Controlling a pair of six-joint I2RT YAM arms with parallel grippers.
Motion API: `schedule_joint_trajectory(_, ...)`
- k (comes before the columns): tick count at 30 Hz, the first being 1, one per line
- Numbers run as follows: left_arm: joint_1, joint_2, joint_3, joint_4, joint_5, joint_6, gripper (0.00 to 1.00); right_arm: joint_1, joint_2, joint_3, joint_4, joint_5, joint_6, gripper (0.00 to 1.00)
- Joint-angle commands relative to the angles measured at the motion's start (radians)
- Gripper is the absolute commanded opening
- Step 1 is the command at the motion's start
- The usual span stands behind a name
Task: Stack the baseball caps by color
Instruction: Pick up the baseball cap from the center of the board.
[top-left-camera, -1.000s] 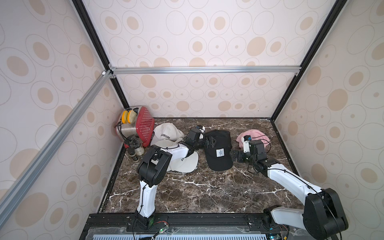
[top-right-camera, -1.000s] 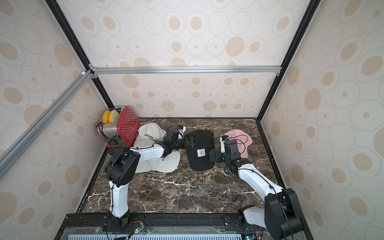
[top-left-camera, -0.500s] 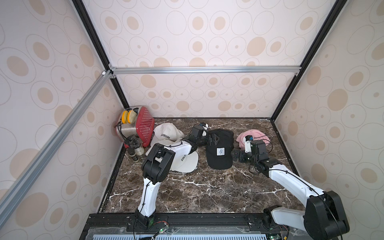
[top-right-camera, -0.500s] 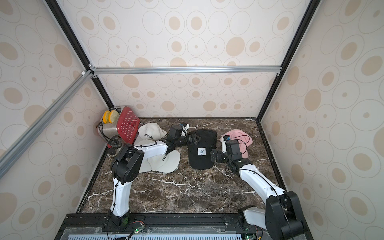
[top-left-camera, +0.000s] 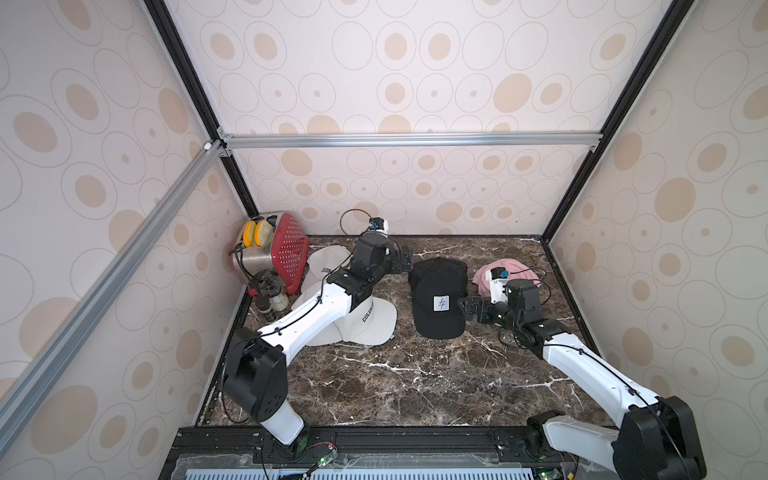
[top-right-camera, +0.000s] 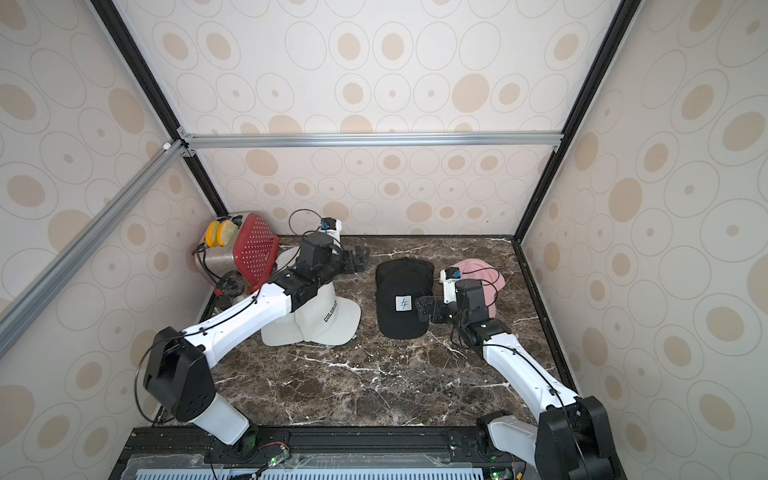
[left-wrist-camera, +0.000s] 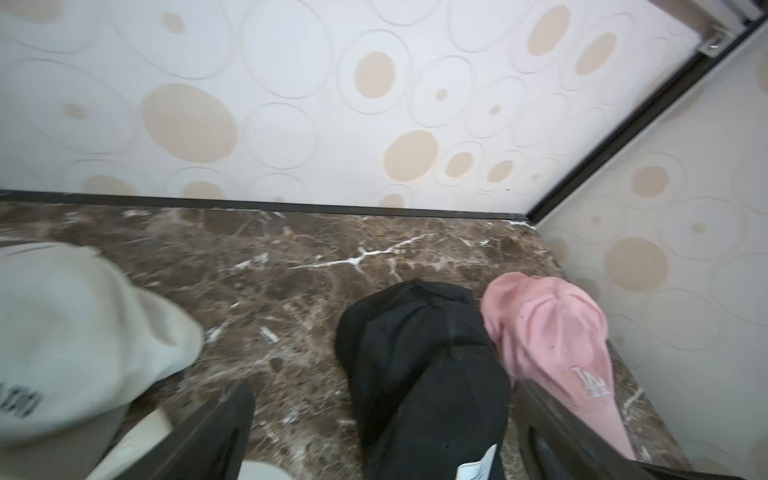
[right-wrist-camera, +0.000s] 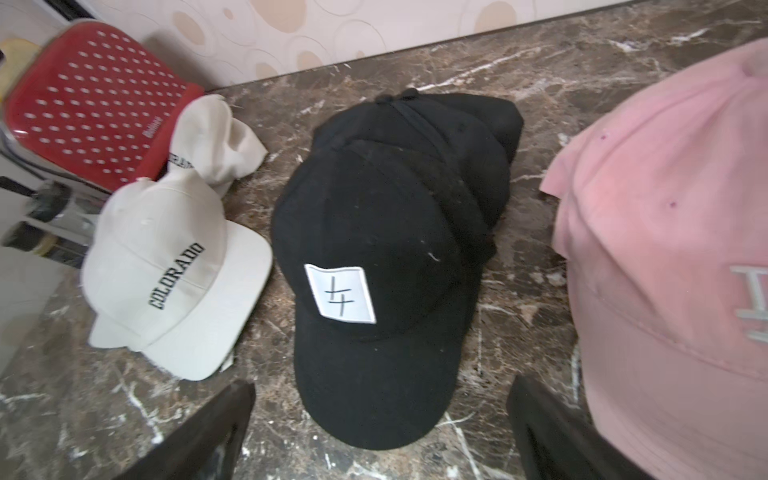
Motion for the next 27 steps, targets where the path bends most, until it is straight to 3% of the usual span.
schedule_joint_trajectory(1,0.001,-0.074,-0.142,-0.058,-0.205,-0.078,0.99,0.004,-0.022,-0.017,0.051,-0.094,0.038,1.0)
schedule_joint_trajectory(6,0.013,-0.244,-0.353,-0.077,-0.39,-0.196,0.99,0.004,-0.03,-0.011,0.03,-0.067,0.036,1.0)
schedule_joint_trajectory(8,0.054,-0.29,-0.416,-0.096,-0.377,-0.208,0.99,0.005,-0.027,-0.008,0.029,-0.073,0.037,1.0)
schedule_joint_trajectory(12,0.171,-0.357,-0.522,-0.111,-0.211,-0.18,0.99,0.004,-0.014,0.003,0.011,-0.085,0.032,1.0)
schedule_joint_trajectory(19,0.342,-0.464,-0.714,0.114,0.174,-0.069,0.99,0.004,0.005,0.023,-0.028,-0.075,0.017,1.0)
schedule_joint_trajectory(22,0.38,-0.435,-0.729,0.17,0.328,-0.042,0.99,0.005,0.011,0.026,-0.034,-0.079,0.015,1.0)
schedule_joint_trajectory(27,0.461,-0.343,-0.781,0.315,0.438,-0.107,0.99,0.005,0.012,0.028,-0.043,-0.09,0.023,0.99)
